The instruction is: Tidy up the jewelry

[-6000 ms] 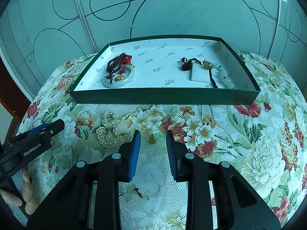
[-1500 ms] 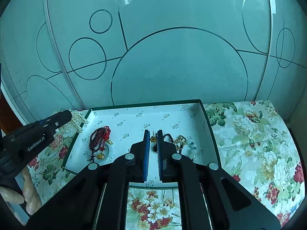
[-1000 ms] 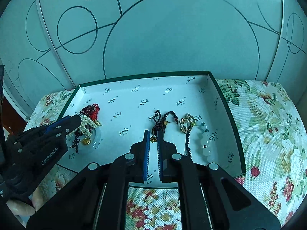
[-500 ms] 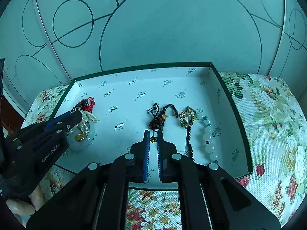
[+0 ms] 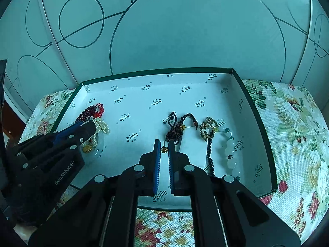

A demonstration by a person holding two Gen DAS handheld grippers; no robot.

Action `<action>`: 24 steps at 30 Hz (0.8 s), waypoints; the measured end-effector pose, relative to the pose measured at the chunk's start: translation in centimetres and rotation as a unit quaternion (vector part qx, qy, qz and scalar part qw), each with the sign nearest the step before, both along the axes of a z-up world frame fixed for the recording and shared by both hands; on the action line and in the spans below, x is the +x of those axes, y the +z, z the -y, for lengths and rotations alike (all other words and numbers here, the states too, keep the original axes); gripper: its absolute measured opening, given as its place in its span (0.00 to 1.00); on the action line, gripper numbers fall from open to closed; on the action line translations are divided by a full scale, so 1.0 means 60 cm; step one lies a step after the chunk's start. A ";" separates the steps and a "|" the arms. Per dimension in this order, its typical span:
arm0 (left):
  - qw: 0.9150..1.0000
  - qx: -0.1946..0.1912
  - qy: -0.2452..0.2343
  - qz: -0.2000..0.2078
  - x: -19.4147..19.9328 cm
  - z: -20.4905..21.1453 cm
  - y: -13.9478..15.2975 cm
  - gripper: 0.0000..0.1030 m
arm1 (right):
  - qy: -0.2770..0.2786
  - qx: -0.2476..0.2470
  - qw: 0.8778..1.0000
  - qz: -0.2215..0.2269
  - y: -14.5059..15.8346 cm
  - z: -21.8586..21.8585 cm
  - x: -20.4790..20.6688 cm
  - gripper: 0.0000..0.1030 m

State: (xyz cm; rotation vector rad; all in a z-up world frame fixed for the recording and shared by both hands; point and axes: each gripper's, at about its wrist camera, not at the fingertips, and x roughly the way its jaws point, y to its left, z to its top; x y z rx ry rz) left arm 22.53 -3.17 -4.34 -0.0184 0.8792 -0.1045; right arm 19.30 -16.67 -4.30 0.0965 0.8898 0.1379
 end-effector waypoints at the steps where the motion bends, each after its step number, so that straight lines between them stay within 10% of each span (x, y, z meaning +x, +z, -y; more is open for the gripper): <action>1: 1.000 -0.001 0.001 -0.002 0.001 -0.001 -0.004 0.17 | -0.001 0.000 1.000 -0.002 -0.003 0.000 0.002 0.08; 19: 1.000 0.004 0.003 -0.010 0.008 0.000 -0.025 0.19 | -0.009 0.014 1.000 -0.019 -0.024 0.002 0.013 0.09; 24: 1.000 0.001 0.002 -0.008 0.006 0.002 -0.026 0.40 | -0.007 0.013 1.000 -0.017 -0.020 -0.002 0.011 0.09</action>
